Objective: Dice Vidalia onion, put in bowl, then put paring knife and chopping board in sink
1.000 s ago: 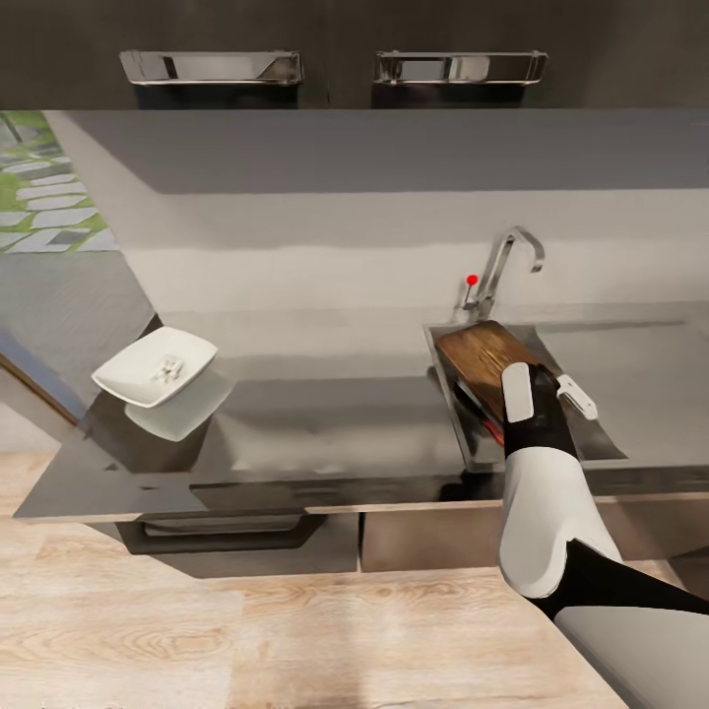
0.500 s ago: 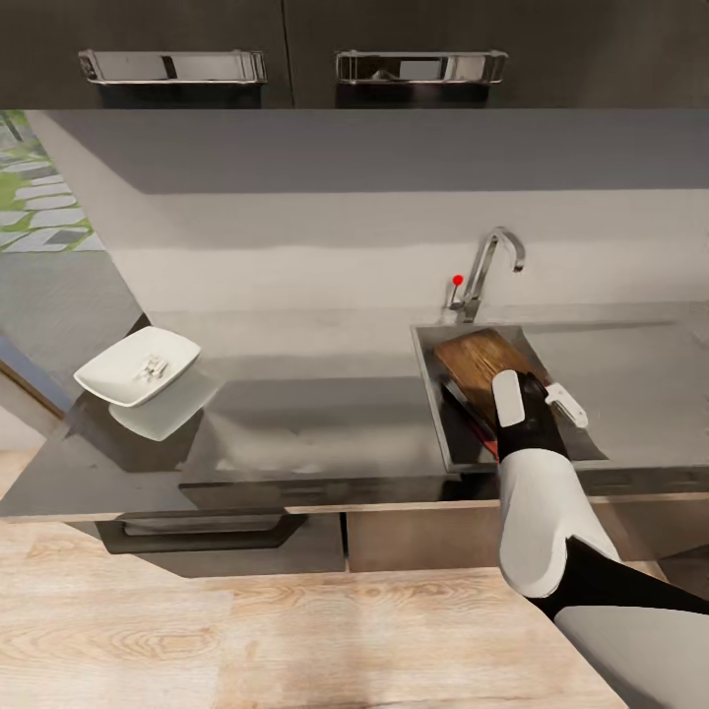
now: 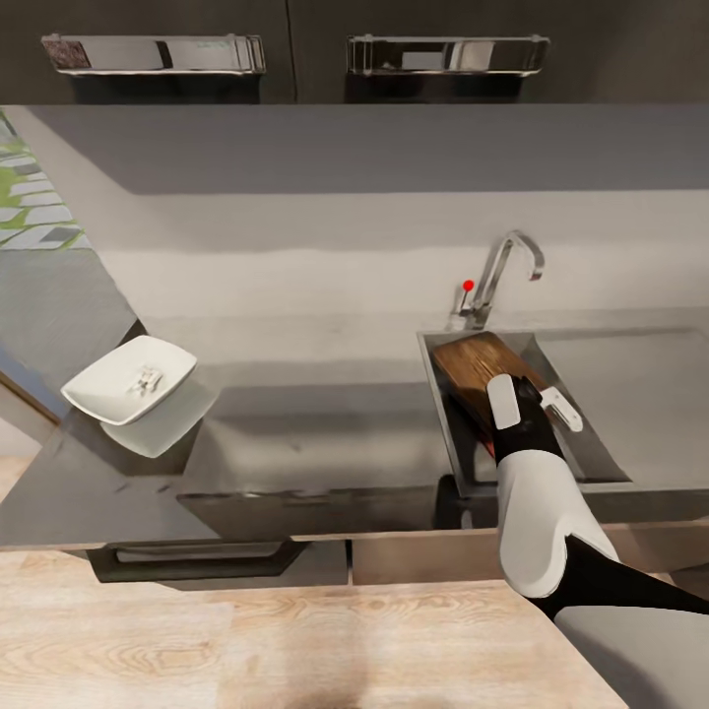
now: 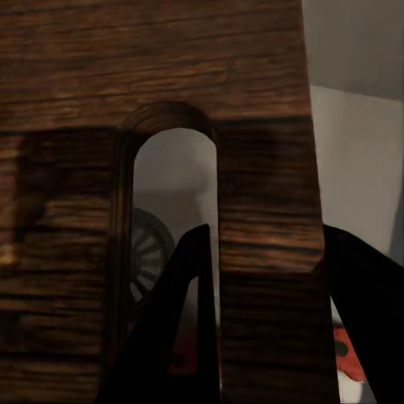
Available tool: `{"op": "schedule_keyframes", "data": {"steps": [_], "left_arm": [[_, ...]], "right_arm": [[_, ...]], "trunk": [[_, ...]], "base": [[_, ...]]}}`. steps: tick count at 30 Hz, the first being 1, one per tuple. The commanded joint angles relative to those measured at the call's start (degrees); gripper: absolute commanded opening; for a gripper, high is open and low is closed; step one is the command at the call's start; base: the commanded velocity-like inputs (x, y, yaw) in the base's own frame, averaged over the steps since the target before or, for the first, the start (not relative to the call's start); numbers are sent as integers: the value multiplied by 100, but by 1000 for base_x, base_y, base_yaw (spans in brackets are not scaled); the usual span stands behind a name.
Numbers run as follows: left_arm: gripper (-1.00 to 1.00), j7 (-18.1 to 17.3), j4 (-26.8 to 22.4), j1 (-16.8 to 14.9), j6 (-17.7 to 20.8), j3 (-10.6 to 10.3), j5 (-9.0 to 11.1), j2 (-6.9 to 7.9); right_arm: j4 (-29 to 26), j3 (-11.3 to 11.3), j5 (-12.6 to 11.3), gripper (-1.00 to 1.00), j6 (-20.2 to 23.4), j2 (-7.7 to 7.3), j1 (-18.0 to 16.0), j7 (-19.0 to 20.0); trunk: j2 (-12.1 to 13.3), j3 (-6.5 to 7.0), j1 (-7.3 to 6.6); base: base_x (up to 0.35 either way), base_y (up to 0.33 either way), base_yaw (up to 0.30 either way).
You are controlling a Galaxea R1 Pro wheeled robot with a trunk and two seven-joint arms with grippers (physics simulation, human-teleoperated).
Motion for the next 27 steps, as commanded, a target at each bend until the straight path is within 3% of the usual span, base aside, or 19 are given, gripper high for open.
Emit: {"op": "schedule_keyframes", "data": {"steps": [1,12,27], "left_arm": [[100,-60,3,-3,-7,17,57,-1],[100,-60,3,-3,-7,13,57,-8],[100,-60,10,-3,-7,10,57,-10]], "right_arm": [[-13,-15,11,-100,56,5,-5,-12],[-13,-423,34,-100,47,5,-5,12],[-13,-438,42,-100,40,5,-5,15]], "trunk": [[-10,-18,3],[-10,-119,3],[-10,-257,3]], "base": [[34,2,0],[3,0,0],[0,0,0]]}}
